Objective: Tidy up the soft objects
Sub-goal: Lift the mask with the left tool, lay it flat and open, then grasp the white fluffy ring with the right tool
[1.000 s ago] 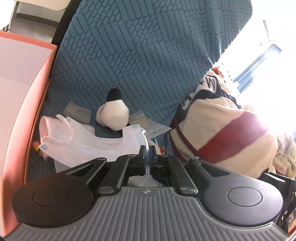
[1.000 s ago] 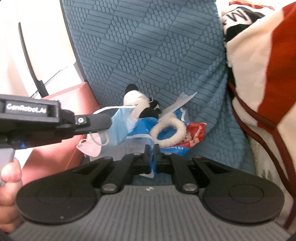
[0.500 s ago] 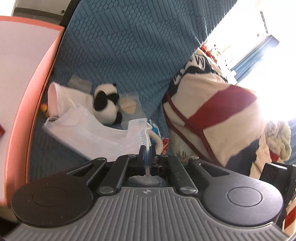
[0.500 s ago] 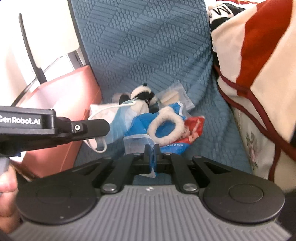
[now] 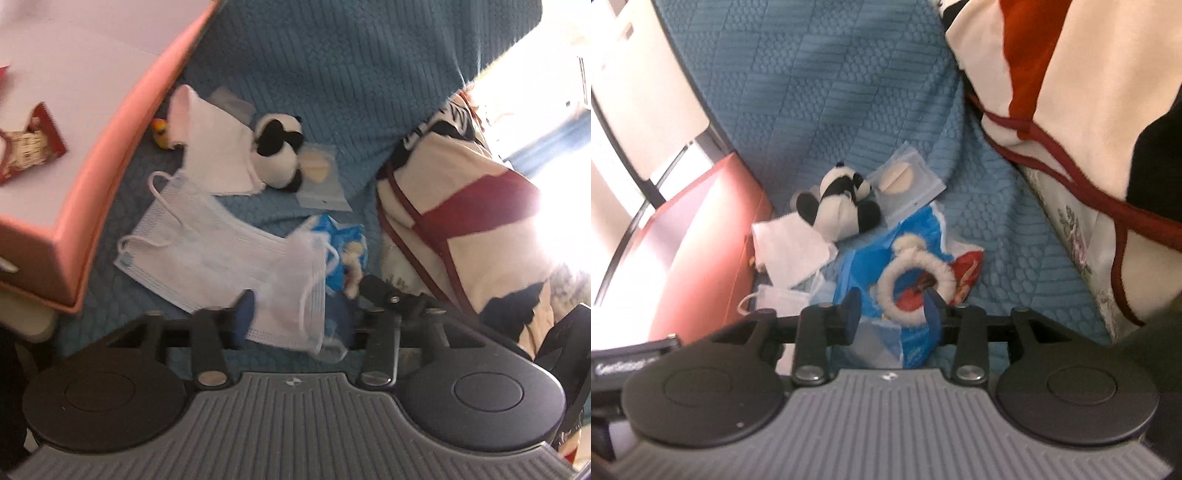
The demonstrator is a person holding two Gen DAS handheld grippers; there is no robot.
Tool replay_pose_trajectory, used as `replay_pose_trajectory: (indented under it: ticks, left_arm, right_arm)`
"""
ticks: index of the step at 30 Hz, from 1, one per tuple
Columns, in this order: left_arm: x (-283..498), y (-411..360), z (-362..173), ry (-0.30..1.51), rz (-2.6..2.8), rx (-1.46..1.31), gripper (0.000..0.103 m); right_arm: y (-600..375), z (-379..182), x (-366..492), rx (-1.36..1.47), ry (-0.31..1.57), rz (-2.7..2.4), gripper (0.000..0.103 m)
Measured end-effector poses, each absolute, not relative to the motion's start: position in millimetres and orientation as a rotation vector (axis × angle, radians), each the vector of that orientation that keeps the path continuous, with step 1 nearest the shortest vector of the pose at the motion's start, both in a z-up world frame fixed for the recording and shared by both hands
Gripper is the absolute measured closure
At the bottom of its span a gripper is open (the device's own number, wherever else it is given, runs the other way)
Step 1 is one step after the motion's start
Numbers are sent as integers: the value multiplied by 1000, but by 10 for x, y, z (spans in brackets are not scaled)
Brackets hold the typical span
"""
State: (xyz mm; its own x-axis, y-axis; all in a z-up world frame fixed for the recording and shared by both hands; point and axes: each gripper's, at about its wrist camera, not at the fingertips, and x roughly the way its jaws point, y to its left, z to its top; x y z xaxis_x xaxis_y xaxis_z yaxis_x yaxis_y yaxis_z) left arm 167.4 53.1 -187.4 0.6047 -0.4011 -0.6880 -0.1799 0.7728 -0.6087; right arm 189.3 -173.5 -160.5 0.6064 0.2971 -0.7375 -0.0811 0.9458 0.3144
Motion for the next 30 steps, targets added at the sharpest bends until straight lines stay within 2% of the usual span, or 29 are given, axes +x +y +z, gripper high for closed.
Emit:
replay_pose_trajectory:
  ticks: [8, 15, 18, 19, 20, 25, 27, 30]
  left_arm:
    - [1664, 445, -1960, 962, -60, -555, 47]
    - [1704, 471, -2140, 1013, 10, -539, 47]
    - [1710, 436, -2121, 1000, 15, -485, 40]
    - [1712, 425, -2111, 992, 11, -473, 39]
    - [1718, 415, -2100, 982, 2, -461, 38]
    - [1803, 292, -2104, 991, -37, -360, 29]
    - [1864, 214, -2141, 1006, -60, -303, 21]
    - [1927, 95, -2204, 1005, -78, -215, 20]
  right_arm:
    - [-1766, -1717, 2034, 246, 913, 117, 63]
    - [-1862, -1908, 2242, 287, 971, 61, 64]
    - [-1799, -1931, 2275, 253, 978, 87, 73]
    - [-1775, -1933, 2279, 238, 978, 97, 84]
    - [-1751, -1937, 2281, 224, 982, 109, 90]
    - [-1744, -1924, 2278, 208, 987, 130, 92]
    - [-1763, -1902, 2277, 213, 979, 134, 92]
    - [-1792, -1888, 2268, 228, 979, 141, 92]
